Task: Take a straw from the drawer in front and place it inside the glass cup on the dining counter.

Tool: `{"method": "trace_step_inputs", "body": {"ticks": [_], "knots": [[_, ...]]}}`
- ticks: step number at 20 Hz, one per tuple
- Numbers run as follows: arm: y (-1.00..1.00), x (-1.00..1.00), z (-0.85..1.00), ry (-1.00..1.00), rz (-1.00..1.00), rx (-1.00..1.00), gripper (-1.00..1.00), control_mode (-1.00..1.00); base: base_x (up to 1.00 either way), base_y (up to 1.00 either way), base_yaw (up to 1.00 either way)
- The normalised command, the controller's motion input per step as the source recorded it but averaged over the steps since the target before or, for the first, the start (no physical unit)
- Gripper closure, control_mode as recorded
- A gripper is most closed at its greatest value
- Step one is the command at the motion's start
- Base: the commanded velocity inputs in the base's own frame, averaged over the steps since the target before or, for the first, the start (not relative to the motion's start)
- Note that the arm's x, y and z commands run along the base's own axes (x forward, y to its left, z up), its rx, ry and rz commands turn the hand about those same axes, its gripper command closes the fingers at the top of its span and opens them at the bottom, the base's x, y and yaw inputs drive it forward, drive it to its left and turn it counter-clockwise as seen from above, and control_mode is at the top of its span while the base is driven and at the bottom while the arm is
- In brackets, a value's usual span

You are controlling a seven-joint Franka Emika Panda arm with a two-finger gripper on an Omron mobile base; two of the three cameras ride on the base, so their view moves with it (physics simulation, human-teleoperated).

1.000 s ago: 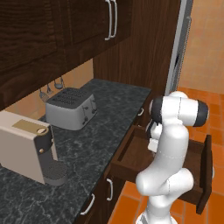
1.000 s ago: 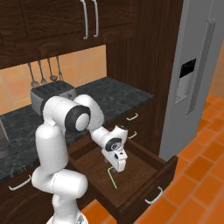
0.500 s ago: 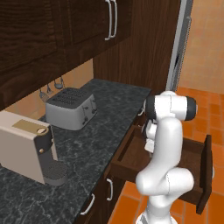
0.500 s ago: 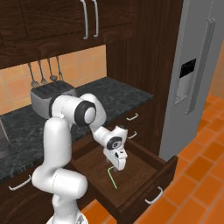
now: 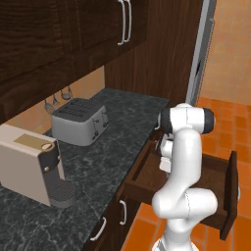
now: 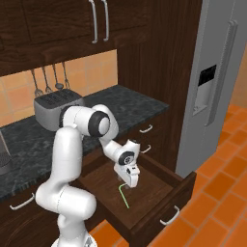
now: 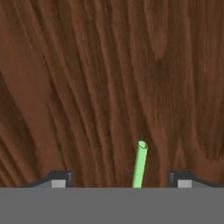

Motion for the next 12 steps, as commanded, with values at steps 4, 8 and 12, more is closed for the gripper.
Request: {"method": "trace_step_inputs", "body": {"ticks": [4,8,12], "knots": [[0.0,0.0,-0.54,0.0,0.0,-0.02,1.0,-1.0,0.0,0.0,0.0],[0.0,0.0,-0.52,0.0,0.0,0.0,1.0,-1.0,0.0,0.0,0.0],[-0.01,-0.01,-0.41,-0.02,0.0,0.0,1.0,-1.0,0.0,0.0,0.0]]}}
